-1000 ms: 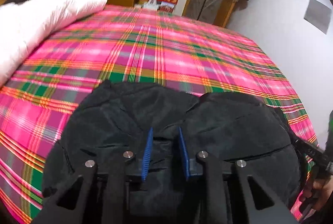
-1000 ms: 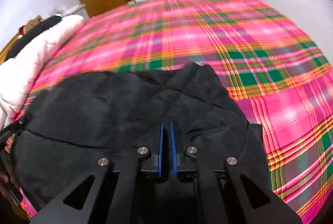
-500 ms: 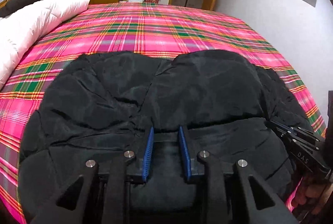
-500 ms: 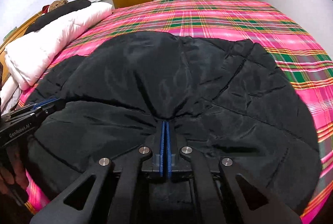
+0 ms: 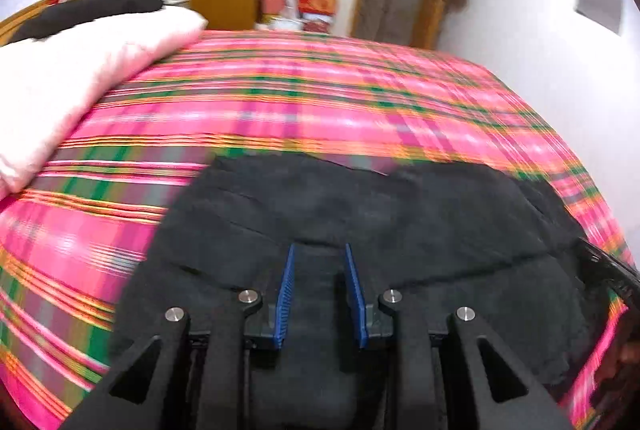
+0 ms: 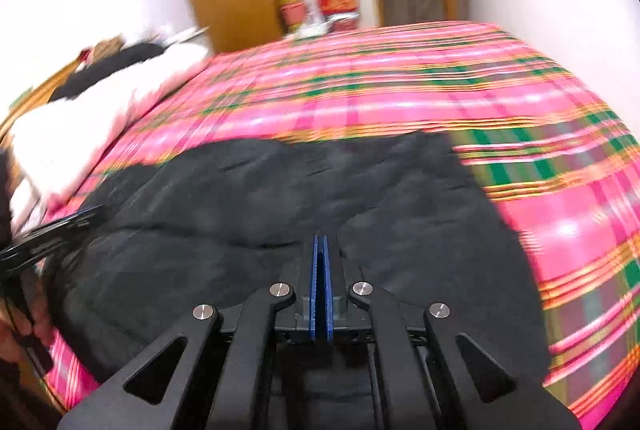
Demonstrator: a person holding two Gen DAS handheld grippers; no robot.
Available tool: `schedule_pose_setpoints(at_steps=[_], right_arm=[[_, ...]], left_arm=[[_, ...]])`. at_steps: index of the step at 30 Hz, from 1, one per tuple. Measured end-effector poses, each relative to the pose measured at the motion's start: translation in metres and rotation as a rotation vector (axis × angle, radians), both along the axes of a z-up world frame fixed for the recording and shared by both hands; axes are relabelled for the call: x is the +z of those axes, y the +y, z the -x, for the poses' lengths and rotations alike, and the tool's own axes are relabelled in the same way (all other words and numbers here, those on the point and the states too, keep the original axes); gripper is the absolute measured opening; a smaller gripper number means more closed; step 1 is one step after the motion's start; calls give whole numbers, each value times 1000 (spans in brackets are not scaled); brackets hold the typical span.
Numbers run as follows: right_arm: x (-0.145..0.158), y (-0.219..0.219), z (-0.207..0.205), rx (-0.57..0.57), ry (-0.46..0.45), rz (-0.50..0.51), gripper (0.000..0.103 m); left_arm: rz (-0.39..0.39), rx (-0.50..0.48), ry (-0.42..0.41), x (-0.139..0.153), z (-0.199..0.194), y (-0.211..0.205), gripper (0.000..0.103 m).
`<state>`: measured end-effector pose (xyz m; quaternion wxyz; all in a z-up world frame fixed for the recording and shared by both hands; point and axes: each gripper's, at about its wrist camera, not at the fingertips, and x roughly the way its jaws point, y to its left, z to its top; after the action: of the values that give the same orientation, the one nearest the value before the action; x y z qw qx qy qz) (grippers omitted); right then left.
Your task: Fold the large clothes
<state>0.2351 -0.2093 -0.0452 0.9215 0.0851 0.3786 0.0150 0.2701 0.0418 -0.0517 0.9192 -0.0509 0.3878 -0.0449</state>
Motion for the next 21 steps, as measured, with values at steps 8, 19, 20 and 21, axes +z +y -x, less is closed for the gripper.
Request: schedule_pose_setpoints(at_steps=[8, 19, 20, 21], right_arm=[[-50, -23, -14, -41, 67, 48, 0], [-7, -28, -25, -53, 65, -57, 1], [3, -21, -28, -30, 43, -54, 1], [9, -14, -33, -1, 35, -53, 3]], left_arm=[[-27, 60, 46, -39, -19, 27, 28], [-1, 64, 23, -19, -33, 9, 27], [18, 53, 4, -11, -34, 10, 27], [28, 40, -12, -4, -37, 9, 28]])
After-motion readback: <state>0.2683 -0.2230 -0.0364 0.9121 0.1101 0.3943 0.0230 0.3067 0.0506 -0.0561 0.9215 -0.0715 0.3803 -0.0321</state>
